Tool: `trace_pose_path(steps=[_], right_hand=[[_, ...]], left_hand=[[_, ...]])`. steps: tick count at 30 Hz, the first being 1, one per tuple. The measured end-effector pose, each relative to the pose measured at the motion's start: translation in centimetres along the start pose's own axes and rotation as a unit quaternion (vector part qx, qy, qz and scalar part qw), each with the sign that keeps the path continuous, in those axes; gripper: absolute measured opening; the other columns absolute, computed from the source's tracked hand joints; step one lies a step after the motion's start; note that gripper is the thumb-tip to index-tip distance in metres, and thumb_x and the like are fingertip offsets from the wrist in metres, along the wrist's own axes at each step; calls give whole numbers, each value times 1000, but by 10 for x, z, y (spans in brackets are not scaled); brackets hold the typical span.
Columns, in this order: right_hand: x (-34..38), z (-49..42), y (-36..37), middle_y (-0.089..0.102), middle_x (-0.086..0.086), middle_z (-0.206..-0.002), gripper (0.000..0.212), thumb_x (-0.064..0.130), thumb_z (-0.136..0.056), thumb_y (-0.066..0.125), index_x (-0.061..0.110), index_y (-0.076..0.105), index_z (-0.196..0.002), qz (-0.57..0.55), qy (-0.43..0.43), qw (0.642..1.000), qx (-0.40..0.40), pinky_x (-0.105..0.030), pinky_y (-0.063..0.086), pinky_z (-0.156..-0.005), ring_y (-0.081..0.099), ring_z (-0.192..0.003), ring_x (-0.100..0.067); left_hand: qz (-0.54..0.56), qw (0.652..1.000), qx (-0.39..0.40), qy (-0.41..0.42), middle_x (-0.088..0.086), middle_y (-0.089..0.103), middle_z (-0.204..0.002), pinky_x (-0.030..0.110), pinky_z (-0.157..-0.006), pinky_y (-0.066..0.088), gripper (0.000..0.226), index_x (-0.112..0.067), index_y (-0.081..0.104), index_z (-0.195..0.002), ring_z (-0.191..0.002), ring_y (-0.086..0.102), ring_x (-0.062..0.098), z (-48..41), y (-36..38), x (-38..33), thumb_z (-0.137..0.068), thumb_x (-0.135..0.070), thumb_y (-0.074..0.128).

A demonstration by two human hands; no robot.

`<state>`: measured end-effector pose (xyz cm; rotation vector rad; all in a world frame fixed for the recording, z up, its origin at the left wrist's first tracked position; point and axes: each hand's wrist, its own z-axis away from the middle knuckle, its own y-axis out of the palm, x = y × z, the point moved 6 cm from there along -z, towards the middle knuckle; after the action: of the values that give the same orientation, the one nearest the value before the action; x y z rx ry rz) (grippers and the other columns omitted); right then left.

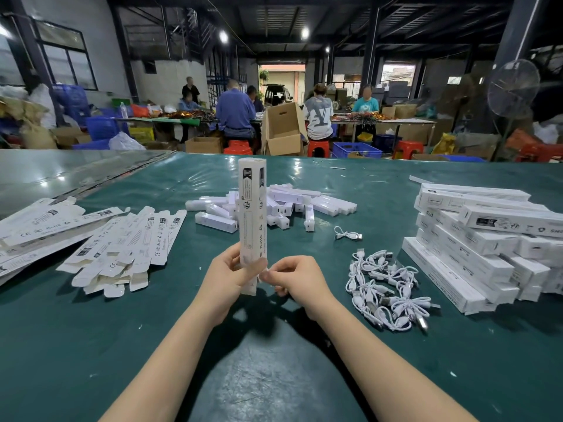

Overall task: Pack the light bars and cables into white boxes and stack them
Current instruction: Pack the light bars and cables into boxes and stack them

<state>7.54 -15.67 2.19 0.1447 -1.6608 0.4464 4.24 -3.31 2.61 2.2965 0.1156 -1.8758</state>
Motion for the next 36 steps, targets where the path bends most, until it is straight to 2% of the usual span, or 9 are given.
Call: trace_pose_path(steps=[4, 8, 11, 14, 19, 25, 29, 33, 36], right_hand=[[-2, 0, 1, 56, 2, -52, 22, 6, -84, 62, 9, 60, -62, -137, 49, 986, 83, -18, 45, -47, 49, -44, -7], [0, 2, 0, 67, -2, -64, 27, -3, -87, 50, 9, 68, -71, -280, 26, 951, 132, -23, 52, -55, 61, -56, -12], [2, 0, 2, 63, 1, -65, 42, -14, -81, 51, 18, 72, -64, -260, -21, 959, 107, -23, 52, -60, 60, -63, -13], [4, -1, 0, 57, -1, -68, 37, -16, -79, 55, 16, 66, -67, -229, -58, 970, 53, -22, 51, -58, 57, -58, -10], [5, 2, -7, 53, -1, -81, 30, -4, -79, 66, 16, 44, -83, -123, -93, 988, -10, -35, 47, -64, 49, -60, -14], [11, 5, -6, 57, 5, -73, 23, 5, -80, 67, 24, 56, -75, -15, -126, 992, -26, -29, 44, -59, 46, -58, -13], [14, 7, -2, 56, 7, -64, 25, 3, -80, 66, 23, 59, -67, -28, -141, 988, -48, -25, 43, -57, 46, -55, -9], [12, 9, 3, 52, 8, -61, 24, 8, -79, 70, 20, 55, -65, -6, -134, 990, -45, -26, 40, -60, 44, -57, -10], [17, 11, 7, 54, 12, -83, 30, 11, -79, 70, 32, 51, -87, 3, -157, 986, -63, -17, 42, -63, 50, -67, -4]], left_hand=[[27, 999, -4, -23, 4, 72, -89, 31, -66, 56, 23, -14, 63, -100, -79, 69, 19, 1, 0, 1, -77, -16, 67], [110, 992, -8, -65, 5, 74, -81, 26, -58, 56, 13, -7, 59, -96, -73, 71, 16, 1, 2, 3, -90, -17, 54], [145, 982, 31, -114, 11, 74, -91, 23, -61, 56, 32, 1, 60, -104, -79, 71, 14, 4, 10, 7, -96, -26, 45], [148, 978, 37, -145, 7, 73, -97, 20, -62, 54, 39, 1, 60, -112, -83, 70, 11, 5, 15, 13, -97, -30, 42], [198, 963, 15, -184, 8, 74, -84, 22, -58, 56, 34, 1, 61, -98, -70, 70, 13, 6, 13, 15, -96, -29, 45], [214, 951, 12, -223, 4, 72, -76, 19, -52, 53, 31, -2, 60, -104, -61, 68, 7, 8, 14, 18, -96, -29, 46], [215, 947, 1, -238, 5, 70, -93, 17, -55, 51, 37, -4, 64, -103, -71, 62, 8, 8, 13, 19, -94, -36, 47], [168, 961, -34, -216, -6, 55, -47, 13, -37, 37, 33, -12, 56, -76, -36, 46, 1, 9, 12, 14, -94, -38, 48], [157, 965, -38, -204, -9, 48, -40, 12, -33, 32, 34, -15, 53, -73, -30, 40, 1, 8, 13, 13, -95, -39, 47]])
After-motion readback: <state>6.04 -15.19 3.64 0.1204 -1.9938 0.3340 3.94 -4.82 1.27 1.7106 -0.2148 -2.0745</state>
